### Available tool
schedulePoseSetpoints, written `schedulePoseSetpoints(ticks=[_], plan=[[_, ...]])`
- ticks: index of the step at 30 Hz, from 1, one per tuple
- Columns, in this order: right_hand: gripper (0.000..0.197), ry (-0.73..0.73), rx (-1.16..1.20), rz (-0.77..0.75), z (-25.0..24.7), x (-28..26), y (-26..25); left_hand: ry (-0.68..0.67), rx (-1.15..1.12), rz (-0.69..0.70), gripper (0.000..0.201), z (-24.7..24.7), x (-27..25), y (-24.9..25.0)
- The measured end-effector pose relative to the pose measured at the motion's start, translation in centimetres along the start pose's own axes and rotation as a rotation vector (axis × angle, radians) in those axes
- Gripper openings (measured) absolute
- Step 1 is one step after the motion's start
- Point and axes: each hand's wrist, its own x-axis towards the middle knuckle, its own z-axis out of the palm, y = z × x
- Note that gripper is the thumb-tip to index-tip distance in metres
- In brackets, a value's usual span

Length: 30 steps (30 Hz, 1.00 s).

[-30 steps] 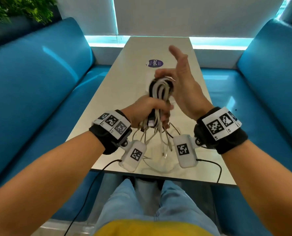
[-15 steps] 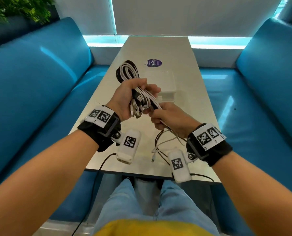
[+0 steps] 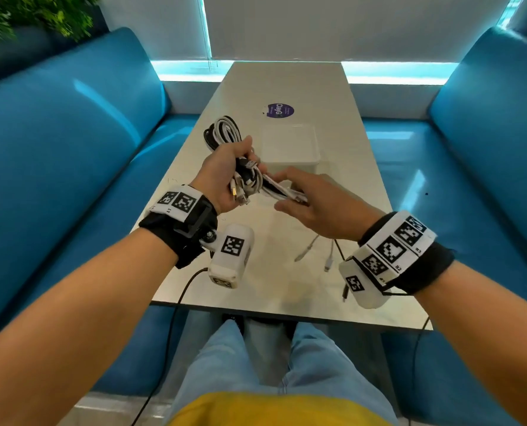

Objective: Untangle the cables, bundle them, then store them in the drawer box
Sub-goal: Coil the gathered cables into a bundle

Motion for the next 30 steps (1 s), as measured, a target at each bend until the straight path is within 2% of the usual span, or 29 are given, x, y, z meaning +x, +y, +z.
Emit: schedulePoseSetpoints(ticks=[4, 8, 11, 15, 18, 21, 23, 27, 28, 29, 30], plan=[[0.046, 0.004, -0.164, -0.119, -0.2, -0.3, -0.5, 0.188, 0.208, 0.005, 0.029, 0.0, 0.0, -0.2], [0.022, 0.05, -0.268, -0.268, -0.1, -0.1, -0.5, 0.292, 0.419, 0.059, 0.028, 0.1, 0.1, -0.7], [0.016, 0.062, -0.174, -0.27, 0.0, 0.2, -0.3, 0.279, 0.567, 0.06, 0.036, 0.0, 0.1, -1.1], [0.009, 0.086, 0.099, -0.133, -1.1, 0.4, -0.4, 0.145, 0.773, -0.007, 0.059, -0.4, -0.3, -1.0], [0.007, 0.04, 0.209, -0.071, -1.7, 0.6, -0.5, 0.067, 0.957, 0.01, 0.053, -0.1, -1.2, -0.8], [0.011, -0.01, 0.359, -0.005, -2.1, 1.0, -0.4, -0.053, 0.987, -0.037, 0.057, 0.2, -2.1, -1.1], [0.004, -0.046, 0.387, 0.009, -2.2, 1.1, -0.5, -0.126, 1.012, -0.053, 0.07, 0.2, -2.3, -1.4], [0.007, -0.024, 0.341, 0.065, -2.1, 1.4, -0.5, -0.279, 1.066, -0.068, 0.1, -0.3, -2.0, -1.8], [0.008, -0.012, 0.348, 0.078, -2.0, 1.4, -0.5, -0.321, 1.067, -0.074, 0.1, -0.4, -2.0, -1.9], [0.008, 0.004, 0.359, 0.085, -2.0, 1.5, -0.5, -0.375, 1.054, -0.076, 0.087, -0.5, -2.0, -1.9], [0.008, 0.025, 0.371, 0.089, -2.0, 1.5, -0.5, -0.425, 1.026, -0.076, 0.061, -0.6, -2.1, -1.8]])
